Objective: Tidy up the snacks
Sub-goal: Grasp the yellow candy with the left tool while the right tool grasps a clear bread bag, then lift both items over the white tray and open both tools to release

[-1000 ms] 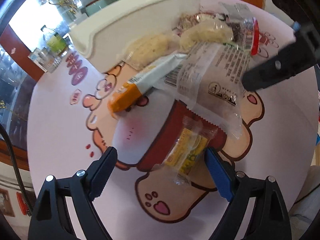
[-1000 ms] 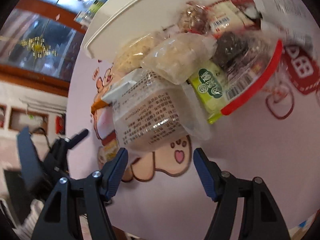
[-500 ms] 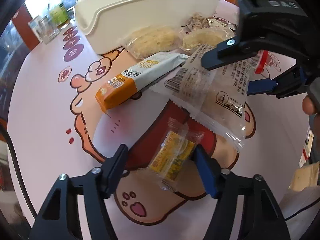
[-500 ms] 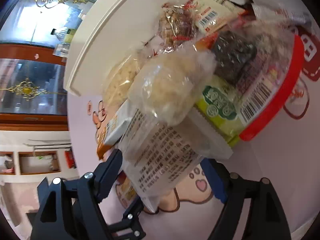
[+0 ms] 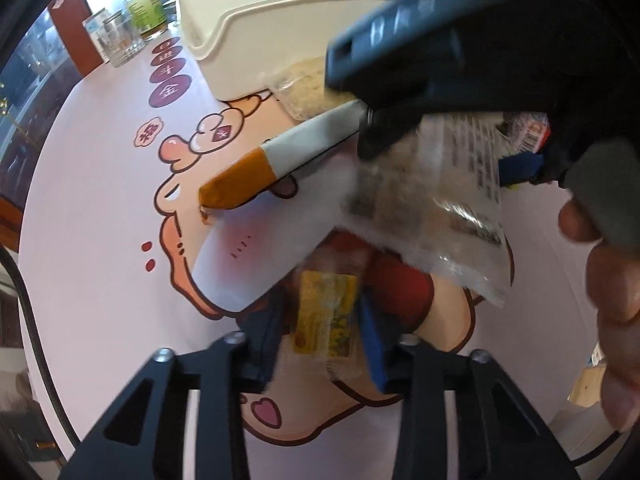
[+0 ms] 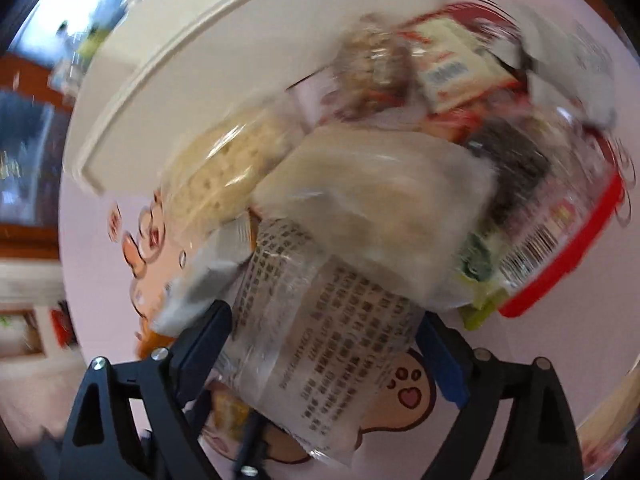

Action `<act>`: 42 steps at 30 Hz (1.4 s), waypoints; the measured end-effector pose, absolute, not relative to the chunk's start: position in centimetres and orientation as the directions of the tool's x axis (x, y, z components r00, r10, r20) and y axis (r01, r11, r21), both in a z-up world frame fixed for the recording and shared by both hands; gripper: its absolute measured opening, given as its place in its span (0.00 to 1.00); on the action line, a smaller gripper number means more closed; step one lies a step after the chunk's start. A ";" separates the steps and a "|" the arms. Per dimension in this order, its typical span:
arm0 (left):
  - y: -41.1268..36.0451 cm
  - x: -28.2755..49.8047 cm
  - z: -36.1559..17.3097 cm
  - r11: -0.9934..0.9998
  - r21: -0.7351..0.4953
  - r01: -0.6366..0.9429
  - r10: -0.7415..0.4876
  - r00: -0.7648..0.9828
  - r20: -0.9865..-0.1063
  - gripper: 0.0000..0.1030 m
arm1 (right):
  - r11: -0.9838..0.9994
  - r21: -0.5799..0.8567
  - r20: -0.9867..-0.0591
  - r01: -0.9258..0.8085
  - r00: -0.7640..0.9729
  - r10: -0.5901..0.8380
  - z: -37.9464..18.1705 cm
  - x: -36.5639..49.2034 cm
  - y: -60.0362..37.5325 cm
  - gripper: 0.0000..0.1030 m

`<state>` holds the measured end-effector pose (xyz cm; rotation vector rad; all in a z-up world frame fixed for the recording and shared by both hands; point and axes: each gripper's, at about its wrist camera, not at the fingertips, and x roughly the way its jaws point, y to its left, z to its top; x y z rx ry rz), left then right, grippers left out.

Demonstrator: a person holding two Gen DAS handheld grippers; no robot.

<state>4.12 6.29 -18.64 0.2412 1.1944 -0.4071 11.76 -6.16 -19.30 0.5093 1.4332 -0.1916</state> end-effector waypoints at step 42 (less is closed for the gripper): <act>5.2 11.5 7.8 0.954 -0.101 0.281 -0.269 0.664 -0.698 0.23 | 0.989 0.146 -0.685 -0.003 0.721 0.103 4.8 8.7 -11.0 0.58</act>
